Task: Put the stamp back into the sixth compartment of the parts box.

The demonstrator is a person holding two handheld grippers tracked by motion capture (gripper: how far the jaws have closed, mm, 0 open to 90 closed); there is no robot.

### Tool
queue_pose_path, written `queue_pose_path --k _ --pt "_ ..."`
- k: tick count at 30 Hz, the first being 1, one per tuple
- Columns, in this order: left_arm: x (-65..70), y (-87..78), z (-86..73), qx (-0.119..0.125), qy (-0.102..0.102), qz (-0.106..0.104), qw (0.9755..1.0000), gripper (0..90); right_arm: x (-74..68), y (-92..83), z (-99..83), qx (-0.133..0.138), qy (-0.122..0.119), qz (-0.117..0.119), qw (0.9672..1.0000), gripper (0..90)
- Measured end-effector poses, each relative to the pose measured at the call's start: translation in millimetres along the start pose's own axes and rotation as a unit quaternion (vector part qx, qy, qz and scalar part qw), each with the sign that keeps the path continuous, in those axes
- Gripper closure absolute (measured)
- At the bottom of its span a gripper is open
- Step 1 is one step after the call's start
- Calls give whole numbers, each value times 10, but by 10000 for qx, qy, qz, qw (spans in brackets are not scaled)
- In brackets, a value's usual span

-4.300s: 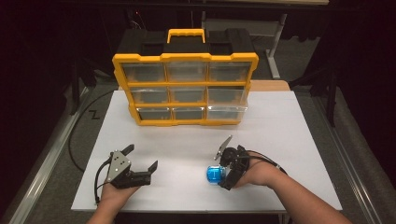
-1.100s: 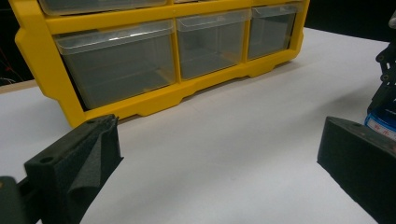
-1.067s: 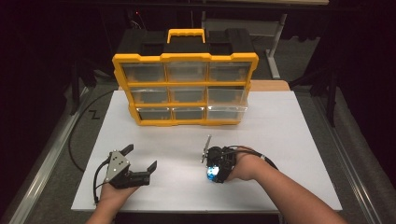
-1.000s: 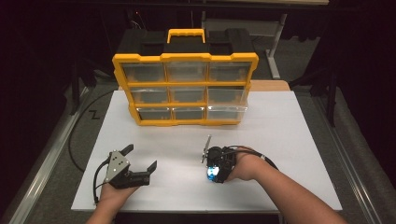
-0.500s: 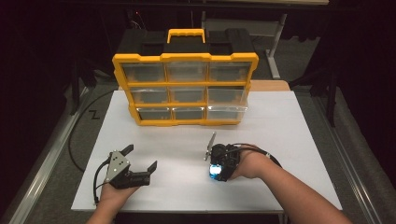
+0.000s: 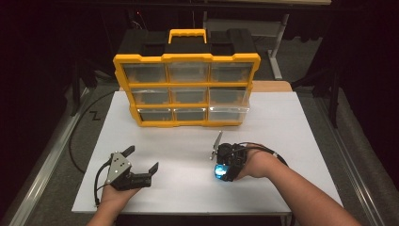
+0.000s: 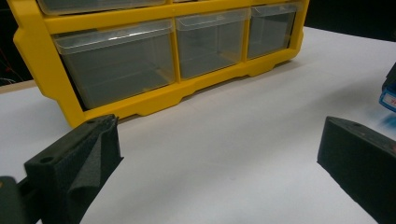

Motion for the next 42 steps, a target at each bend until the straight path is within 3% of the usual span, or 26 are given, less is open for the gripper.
queue_pose_path --k 2,13,42 --pt "0 0 0 -1 6 -2 10000 3 13 -6 -5 46 -77 29 10000 435" --pt "0 2 -4 -11 16 -11 10000 3 54 -111 -60 45 52 73 9999 434" --pt "0 -1 -4 -19 25 -15 10000 3 149 -447 -71 -46 5 31 10000 435"
Point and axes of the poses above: each handheld gripper's, and its own axes: y roughly forward along the jaws, z roughly out of its top, x roughly to its right, the point moved 8 cm from there along y, roughly forward along the jaws, and after that the axes turned 15 degrees about x, right-handed, at the moved point
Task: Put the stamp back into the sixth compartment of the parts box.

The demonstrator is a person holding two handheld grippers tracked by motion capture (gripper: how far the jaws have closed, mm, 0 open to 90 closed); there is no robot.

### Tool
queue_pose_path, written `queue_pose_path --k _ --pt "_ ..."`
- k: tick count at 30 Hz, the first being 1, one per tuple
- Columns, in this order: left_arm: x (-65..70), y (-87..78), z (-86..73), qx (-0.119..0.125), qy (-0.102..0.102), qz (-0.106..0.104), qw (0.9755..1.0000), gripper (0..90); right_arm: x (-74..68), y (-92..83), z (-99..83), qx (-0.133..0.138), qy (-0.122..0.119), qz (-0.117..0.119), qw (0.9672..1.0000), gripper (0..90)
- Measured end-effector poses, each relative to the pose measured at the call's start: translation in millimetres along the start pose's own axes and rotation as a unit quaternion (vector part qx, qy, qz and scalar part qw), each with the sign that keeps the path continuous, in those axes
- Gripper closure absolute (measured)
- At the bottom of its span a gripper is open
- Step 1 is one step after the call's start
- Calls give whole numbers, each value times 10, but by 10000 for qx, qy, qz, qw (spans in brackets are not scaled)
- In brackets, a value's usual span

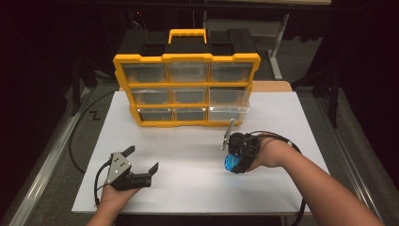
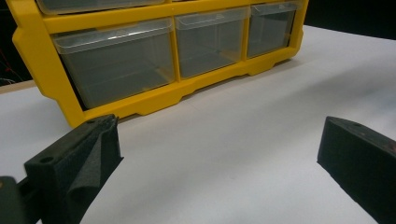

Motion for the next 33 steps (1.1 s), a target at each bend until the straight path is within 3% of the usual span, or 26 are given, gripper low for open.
queue_pose_path --k 23,33 --pt "5 3 -10 -22 11 -5 10000 3 60 -229 50 -11 -36 -67 10000 435" --pt "3 1 -9 -19 14 3 10000 3 101 -372 183 -32 -138 -91 9999 435"
Point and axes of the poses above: each handheld gripper's, and its own axes: y roughly forward along the jaws, z roughly out of its top, x roughly to its right, the point moved 8 cm from there along y, roughly forward along the jaws, and after that the axes turned 15 degrees about x, right-handed, at the moved point
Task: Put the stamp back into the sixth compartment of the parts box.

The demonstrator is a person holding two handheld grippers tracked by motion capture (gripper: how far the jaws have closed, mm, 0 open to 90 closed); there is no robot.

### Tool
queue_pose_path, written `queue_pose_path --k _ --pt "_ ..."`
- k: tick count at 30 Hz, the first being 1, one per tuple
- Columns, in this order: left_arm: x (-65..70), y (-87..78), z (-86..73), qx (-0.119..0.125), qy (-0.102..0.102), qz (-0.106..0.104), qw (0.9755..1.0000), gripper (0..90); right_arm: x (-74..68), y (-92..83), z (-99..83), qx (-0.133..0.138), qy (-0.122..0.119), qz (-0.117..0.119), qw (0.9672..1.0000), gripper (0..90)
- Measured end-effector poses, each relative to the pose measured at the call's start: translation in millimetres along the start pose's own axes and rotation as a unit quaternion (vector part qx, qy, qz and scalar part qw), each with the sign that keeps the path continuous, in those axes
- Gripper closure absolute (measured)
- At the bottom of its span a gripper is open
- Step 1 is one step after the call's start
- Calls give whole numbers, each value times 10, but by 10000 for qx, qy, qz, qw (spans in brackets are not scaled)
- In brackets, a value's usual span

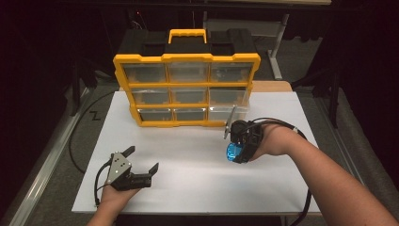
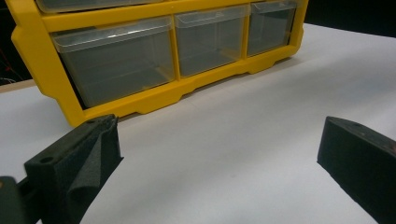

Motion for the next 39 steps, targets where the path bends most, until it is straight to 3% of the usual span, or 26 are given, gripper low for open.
queue_pose_path --k 10,30,39 --pt "-11 -6 4 1 13 21 10000 3 88 -114 109 105 -70 -42 9999 435" --pt "-7 -11 8 15 30 5 10000 3 159 -273 213 -79 -100 -71 9999 434" --pt "-2 -8 3 4 30 -9 10000 3 218 -392 285 -13 -173 -129 9998 434"
Point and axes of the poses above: each handheld gripper's, and its own axes: y roughly forward along the jaws, z roughly out of its top, x roughly to its right, the point moved 8 cm from there along y, roughly forward along the jaws, and after that the axes turned 15 degrees about x, right-handed, at the moved point
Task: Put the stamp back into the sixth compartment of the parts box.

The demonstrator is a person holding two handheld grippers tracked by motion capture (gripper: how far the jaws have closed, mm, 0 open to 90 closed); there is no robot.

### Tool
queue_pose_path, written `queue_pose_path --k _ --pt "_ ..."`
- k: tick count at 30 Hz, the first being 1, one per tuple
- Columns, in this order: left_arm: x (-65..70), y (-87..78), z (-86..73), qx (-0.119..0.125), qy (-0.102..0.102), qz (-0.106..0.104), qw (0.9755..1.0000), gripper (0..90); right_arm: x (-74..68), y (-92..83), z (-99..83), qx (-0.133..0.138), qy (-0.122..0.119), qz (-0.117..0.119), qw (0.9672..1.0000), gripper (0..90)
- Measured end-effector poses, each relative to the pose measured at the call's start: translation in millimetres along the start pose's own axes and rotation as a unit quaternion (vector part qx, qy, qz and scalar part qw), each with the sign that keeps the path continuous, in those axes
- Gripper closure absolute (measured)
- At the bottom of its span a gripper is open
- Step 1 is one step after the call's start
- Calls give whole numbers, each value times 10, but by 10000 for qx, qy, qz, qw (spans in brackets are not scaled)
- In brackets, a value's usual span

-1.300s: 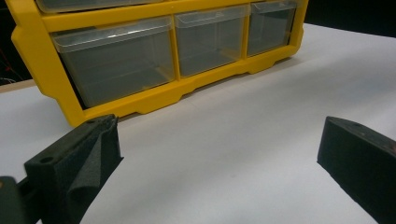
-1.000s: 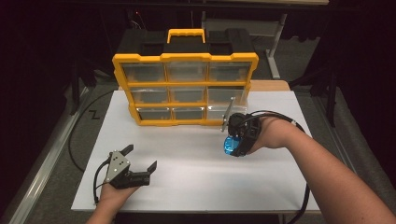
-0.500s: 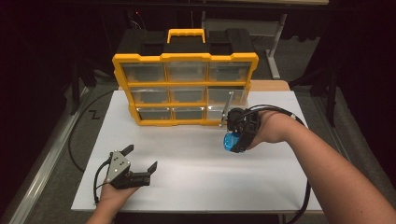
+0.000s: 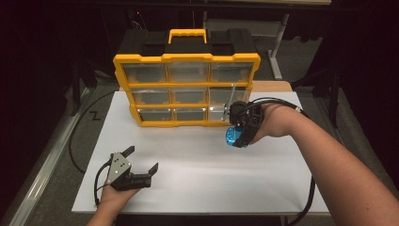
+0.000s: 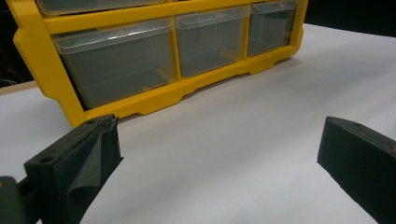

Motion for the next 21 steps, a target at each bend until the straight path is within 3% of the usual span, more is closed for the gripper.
queue_pose_path --k 21 --pt "25 7 -10 -21 29 -94 9999 3 186 -314 111 44 -1 -264 9996 434"
Point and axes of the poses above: each handheld gripper's, and its own axes: y roughly forward along the jaws, z roughly out of its top, x roughly to its right, the point moved 8 cm from there along y, roughly forward along the jaws, and after that the axes turned 15 degrees about x, right-handed, at the moved point
